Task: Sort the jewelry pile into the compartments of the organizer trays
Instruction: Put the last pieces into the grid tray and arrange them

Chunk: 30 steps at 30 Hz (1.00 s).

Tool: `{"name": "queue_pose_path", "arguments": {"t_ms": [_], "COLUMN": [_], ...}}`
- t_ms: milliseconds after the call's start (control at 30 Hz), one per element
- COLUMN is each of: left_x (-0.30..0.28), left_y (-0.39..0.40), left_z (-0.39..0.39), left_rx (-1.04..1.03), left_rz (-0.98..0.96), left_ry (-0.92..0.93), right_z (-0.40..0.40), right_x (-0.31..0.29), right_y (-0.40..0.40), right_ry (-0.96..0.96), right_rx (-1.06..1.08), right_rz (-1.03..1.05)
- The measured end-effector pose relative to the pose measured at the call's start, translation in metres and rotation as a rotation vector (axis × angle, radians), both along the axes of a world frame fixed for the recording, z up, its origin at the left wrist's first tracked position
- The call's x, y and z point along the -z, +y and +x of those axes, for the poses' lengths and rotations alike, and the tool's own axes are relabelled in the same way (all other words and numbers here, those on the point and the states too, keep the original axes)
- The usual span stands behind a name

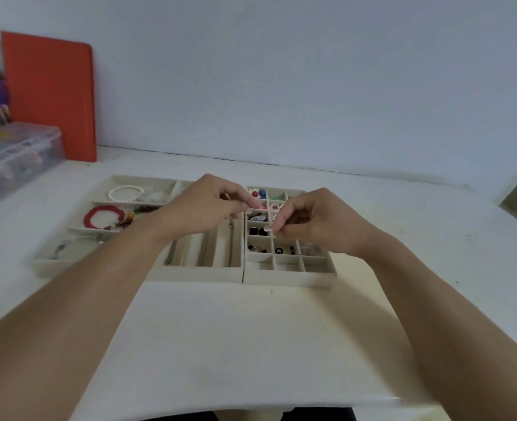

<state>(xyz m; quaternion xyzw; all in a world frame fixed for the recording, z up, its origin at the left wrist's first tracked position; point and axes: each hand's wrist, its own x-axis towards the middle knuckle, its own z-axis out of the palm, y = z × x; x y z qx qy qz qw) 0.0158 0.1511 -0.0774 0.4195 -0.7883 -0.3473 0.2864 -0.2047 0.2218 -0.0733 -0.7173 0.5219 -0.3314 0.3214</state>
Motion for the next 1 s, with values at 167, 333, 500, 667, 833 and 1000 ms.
{"name": "queue_pose_path", "arguments": {"t_ms": [167, 333, 500, 667, 833, 1000], "left_x": [-0.001, -0.005, -0.001, 0.0, 0.007, 0.019], "left_y": [0.005, 0.008, 0.008, 0.009, 0.01, 0.009], "left_z": [0.001, 0.003, 0.0, 0.0, 0.001, -0.005], "left_rx": [0.06, 0.11, 0.093, 0.069, 0.08, -0.058], "left_rz": [-0.029, -0.008, -0.018, -0.012, 0.009, 0.008], "left_ry": [-0.011, 0.037, 0.041, 0.006, -0.179, -0.067], "right_z": [0.016, 0.013, 0.015, 0.019, 0.009, 0.02], "right_x": [0.006, 0.008, 0.011, 0.014, 0.012, 0.031], "right_y": [-0.004, -0.007, -0.008, -0.007, -0.009, -0.006], "right_ry": [-0.078, -0.11, -0.047, 0.098, 0.13, 0.048], "right_rx": [0.048, 0.118, 0.146, 0.16, 0.17, 0.245], "right_rz": [-0.086, -0.148, -0.14, -0.202, -0.073, -0.087]}}
